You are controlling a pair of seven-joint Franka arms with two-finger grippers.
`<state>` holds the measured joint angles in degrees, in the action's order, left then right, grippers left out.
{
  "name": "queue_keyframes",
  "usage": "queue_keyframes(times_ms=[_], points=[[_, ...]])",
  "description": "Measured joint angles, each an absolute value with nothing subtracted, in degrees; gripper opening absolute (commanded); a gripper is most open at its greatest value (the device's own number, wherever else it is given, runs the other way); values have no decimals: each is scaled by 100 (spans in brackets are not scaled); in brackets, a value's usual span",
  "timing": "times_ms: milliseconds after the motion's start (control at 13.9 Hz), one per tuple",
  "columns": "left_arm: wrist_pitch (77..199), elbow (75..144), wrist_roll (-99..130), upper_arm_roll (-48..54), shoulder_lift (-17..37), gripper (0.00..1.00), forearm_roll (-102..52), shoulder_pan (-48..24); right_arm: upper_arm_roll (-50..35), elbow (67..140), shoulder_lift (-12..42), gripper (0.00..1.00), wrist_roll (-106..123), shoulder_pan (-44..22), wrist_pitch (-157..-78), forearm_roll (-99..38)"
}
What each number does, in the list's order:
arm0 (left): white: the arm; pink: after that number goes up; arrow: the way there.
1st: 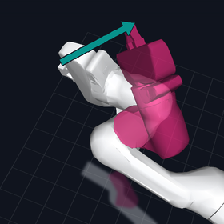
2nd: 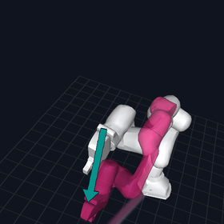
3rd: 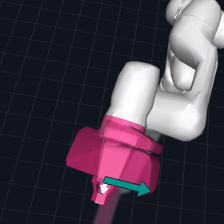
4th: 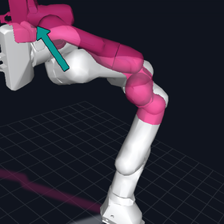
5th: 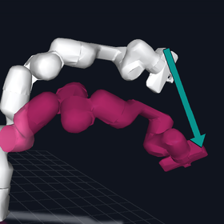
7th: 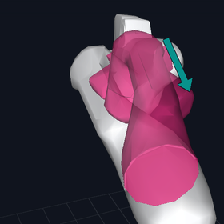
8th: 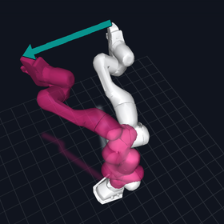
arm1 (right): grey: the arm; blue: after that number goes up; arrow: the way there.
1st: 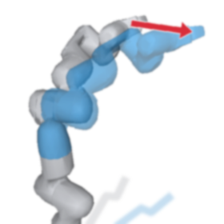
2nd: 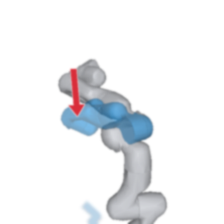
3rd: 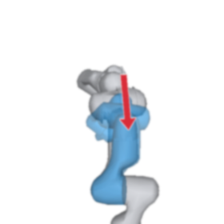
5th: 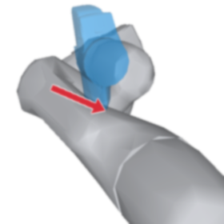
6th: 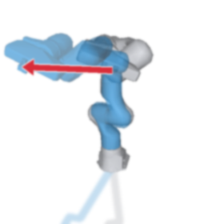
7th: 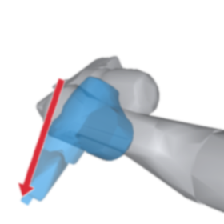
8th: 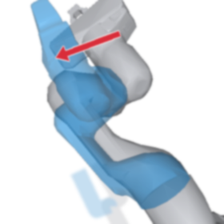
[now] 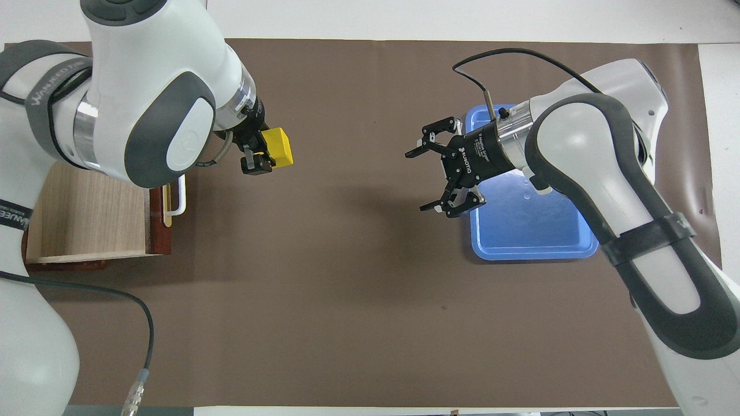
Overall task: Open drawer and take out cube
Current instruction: 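Lift the yellow cube out of the drawer with the left gripper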
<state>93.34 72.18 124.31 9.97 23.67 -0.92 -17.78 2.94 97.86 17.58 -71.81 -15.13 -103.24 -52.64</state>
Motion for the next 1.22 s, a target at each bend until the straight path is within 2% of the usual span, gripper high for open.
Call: queue_keyframes(times_ms=[432,1225], points=[[9458,7162,12941,1059,2386,0,-112,-2099,305,9853,1715,100,-7180,-1373,-10197,-5264],[9488,7162,12994,1048,2397,0,-113,-2114,297,10011,1666,100,-6886,-1398,-10236,-5263]])
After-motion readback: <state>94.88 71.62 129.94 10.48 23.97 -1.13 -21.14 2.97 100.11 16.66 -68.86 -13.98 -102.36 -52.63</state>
